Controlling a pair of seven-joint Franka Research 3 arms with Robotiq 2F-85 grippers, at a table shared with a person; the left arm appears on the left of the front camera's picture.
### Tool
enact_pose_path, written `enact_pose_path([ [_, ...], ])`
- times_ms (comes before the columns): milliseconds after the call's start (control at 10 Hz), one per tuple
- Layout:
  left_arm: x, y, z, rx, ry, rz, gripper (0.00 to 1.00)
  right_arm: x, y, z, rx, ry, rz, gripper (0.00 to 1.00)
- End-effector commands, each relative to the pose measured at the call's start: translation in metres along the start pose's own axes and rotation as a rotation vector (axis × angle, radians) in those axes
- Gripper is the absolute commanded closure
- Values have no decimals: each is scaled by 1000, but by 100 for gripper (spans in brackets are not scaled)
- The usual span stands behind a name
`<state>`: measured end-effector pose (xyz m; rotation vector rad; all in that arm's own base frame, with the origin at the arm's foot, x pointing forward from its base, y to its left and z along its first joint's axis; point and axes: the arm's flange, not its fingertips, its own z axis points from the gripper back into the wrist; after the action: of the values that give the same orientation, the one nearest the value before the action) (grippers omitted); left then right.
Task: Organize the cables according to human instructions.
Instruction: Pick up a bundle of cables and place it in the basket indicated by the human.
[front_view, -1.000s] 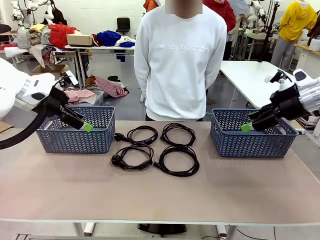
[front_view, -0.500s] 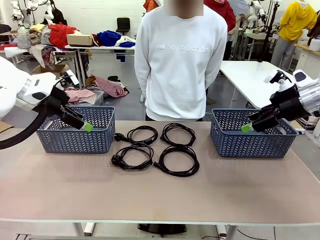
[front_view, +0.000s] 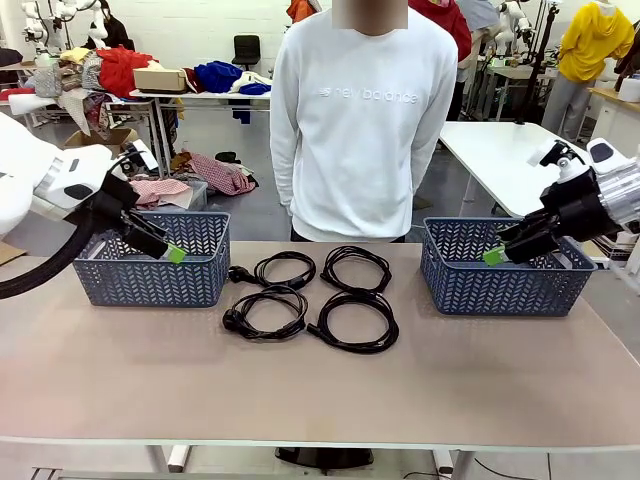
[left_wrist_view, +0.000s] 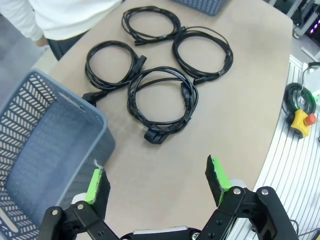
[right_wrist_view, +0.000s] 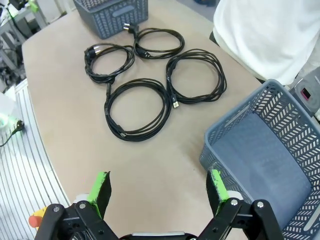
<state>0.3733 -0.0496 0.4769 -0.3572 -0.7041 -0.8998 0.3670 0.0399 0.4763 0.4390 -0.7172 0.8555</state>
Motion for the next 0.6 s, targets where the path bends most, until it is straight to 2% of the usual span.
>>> enact_pose_path([
  [0, -1, 2, -3, -17, -13, -4, 0, 0, -5, -2, 11, -17, 23, 0],
  [500, -1, 2, -3, -17, -13, -4, 0, 0, -5, -2, 11, -17, 23, 0],
])
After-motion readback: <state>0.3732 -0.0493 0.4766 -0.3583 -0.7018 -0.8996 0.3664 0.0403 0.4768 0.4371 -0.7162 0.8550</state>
